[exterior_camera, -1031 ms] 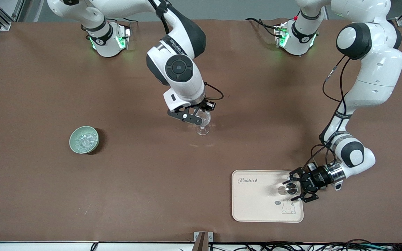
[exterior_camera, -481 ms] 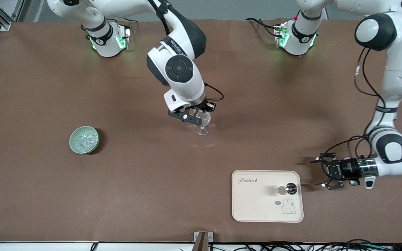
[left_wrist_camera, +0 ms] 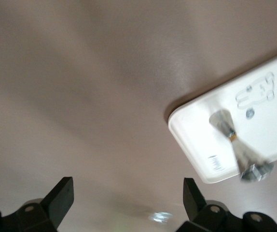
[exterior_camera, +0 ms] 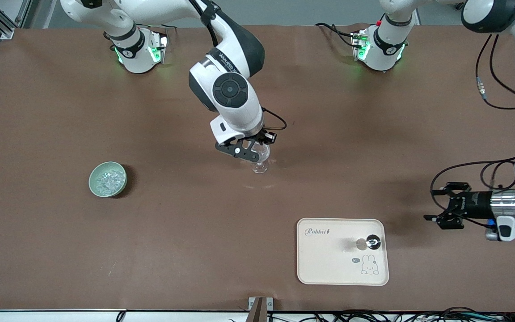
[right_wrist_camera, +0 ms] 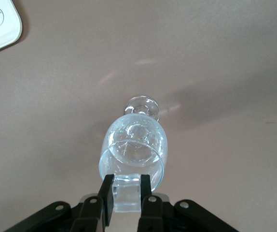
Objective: Pour wine and add ice with both arms
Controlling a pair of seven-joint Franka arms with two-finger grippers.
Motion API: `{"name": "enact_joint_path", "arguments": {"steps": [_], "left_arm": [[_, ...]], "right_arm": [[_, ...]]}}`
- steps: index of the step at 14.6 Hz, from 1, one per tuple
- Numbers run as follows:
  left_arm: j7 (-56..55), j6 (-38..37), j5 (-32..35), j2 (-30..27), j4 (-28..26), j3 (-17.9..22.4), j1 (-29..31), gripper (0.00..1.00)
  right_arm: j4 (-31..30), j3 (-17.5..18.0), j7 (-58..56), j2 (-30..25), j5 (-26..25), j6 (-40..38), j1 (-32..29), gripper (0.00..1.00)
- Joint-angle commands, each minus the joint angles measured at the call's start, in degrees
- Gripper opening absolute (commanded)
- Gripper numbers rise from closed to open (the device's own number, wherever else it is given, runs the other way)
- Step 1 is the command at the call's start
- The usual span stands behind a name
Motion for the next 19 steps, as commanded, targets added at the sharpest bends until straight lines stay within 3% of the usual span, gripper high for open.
{"name": "enact_joint_path", "arguments": {"steps": [1,3,8,11,13,14,17,19], "left_arm": [[8.3,-2.3,5.6,-7.2,-2.0,0.2,0.0,1.0],[11.4,-4.4,9.2,-9.4,-2.0,0.2,-0.7,1.0],[21.7,-6.2,13.8,-17.8,-2.0,-2.3,-1.6,1.0],[23.2,-6.7,20.4,-24.2,-2.2,-3.8,-3.2,1.0],[23.6,-8.6,21.7,-28.2,-2.7,-5.2,-4.2,1.0],[23.9,-8.5,21.8,-30.7,-4.9,-4.5,-6.9,1.0],[26.4,-7.9,21.2,-39.0,-12.3,4.2,-15.2,1.0],[27.2,-7.2,20.8,-43.2,-17.0,10.1,-21.9,1.0]], "right_arm": [[1.2,-0.6,0.7,0.6,0.9,-0.2,0.6,0.44],[1.3,-0.7,0.7,0.6,0.9,-0.2,0.6,0.57],[1.3,-0.7,0.5,0.6,0.8,-0.5,0.7,0.76],[1.4,-1.1,0.0,-0.8,-0.5,-0.8,0.0,1.0],[1.4,-1.2,0.0,-3.2,-4.3,-0.8,-0.5,1.0],[1.4,-1.6,0.0,-4.6,-7.7,-0.8,-0.5,1.0],[1.4,-3.6,-0.2,-9.0,-16.3,-0.8,-2.0,1.0],[1.4,-4.6,-0.5,-11.6,-17.2,-0.8,-4.6,1.0]]}}
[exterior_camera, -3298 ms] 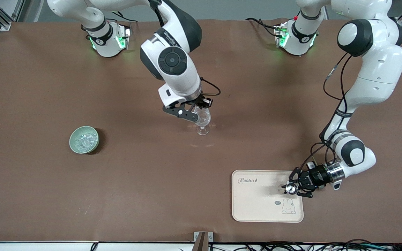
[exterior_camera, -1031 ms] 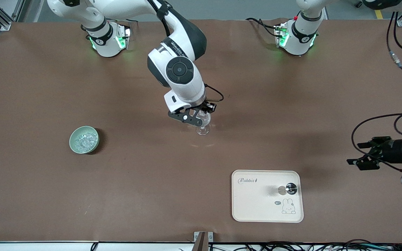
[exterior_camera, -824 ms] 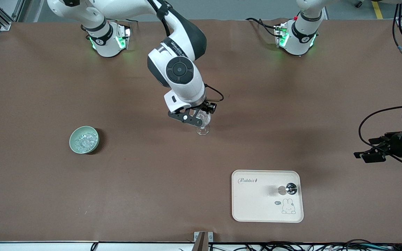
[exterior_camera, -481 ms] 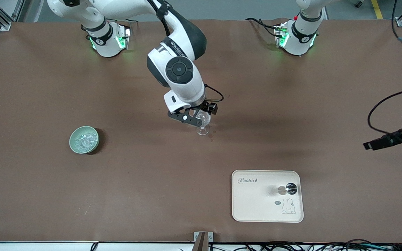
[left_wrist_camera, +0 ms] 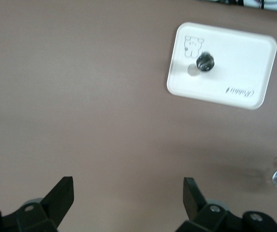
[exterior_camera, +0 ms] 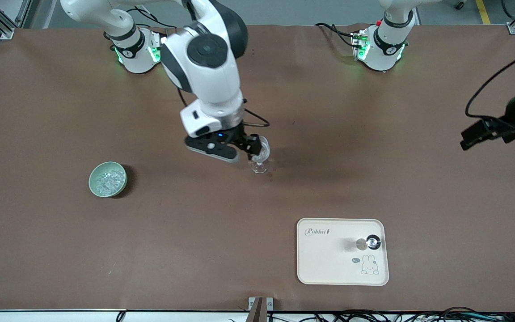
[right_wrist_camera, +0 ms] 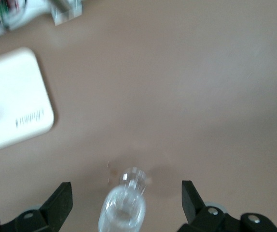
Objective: Pour wine and add ice with both arms
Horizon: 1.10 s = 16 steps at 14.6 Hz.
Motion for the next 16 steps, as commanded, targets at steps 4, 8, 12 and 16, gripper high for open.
{"name": "enact_joint_path", "arguments": {"steps": [4,8,12,16], "left_arm": [[4.1,3.3,-2.1,-13.3,-16.0,9.8,-10.3,1.0],[8.6,4.1,-4.5,-16.8,-19.9,9.7,-8.4,1.0],[9.7,2.8,-4.5,-16.6,-19.4,9.2,-7.5,1.0],[8.7,2.3,-4.5,-16.4,-18.3,7.2,-6.7,1.0]], "right_arm": [[-2.1,-1.0,-10.5,-9.4,-6.2,-7.2,-8.8,1.0],[-2.2,-0.3,-24.0,-14.9,-5.7,-14.2,-18.8,1.0],[-2.6,-0.2,-36.8,-18.8,-2.6,-22.3,-27.3,1.0],[-7.0,-0.5,-52.6,-23.1,1.9,-24.8,-36.7,1.0]]}}
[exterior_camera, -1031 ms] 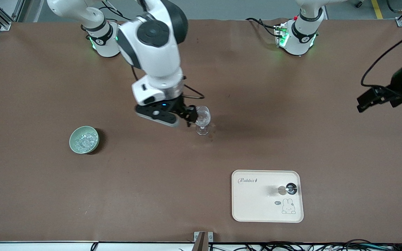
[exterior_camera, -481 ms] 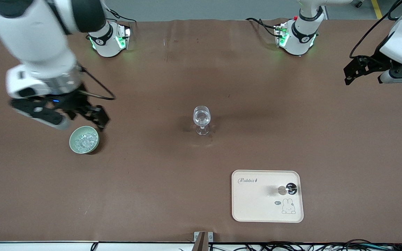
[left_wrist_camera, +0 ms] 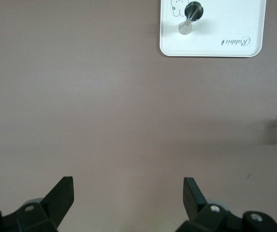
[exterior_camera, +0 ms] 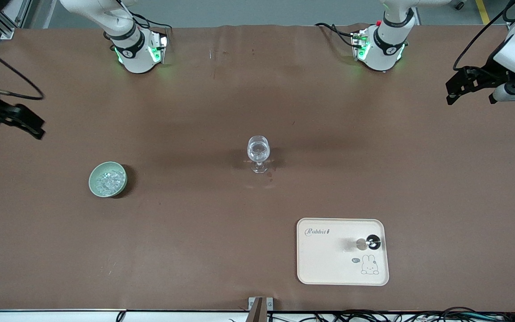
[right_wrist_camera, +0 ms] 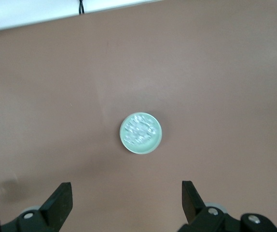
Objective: Pour wine and add ice with both arms
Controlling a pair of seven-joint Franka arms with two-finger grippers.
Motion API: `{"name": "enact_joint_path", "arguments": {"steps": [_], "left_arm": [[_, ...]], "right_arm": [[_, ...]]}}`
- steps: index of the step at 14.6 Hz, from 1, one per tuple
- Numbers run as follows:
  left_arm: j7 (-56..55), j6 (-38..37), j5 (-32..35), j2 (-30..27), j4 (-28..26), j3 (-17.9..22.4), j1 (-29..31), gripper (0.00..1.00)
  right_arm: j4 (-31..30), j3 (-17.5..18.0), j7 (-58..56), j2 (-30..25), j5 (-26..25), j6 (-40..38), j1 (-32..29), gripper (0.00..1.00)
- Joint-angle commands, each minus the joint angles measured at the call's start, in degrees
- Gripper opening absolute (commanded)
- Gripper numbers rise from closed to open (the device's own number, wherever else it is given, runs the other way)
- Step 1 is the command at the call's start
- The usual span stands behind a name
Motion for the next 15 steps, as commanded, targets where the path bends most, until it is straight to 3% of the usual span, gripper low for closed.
{"name": "enact_joint_path", "arguments": {"steps": [1,4,15], "left_arm": [[0.4,-1.3,-0.9,-0.9,0.2,-1.3,1.1,1.0],[1.0,-1.6,-1.0,-0.8,0.4,-1.1,1.3,1.0],[1.1,-2.6,-2.6,1.7,3.0,-1.0,1.1,1.0]], "right_arm": [[-8.0,0.9,-8.6,-5.7,2.6,0.6,-5.9,1.0],[-11.7,0.9,-13.2,-8.0,2.6,0.3,-9.2,1.0],[-11.1,1.5,-11.8,-7.8,4.8,0.6,-9.8,1.0]]}}
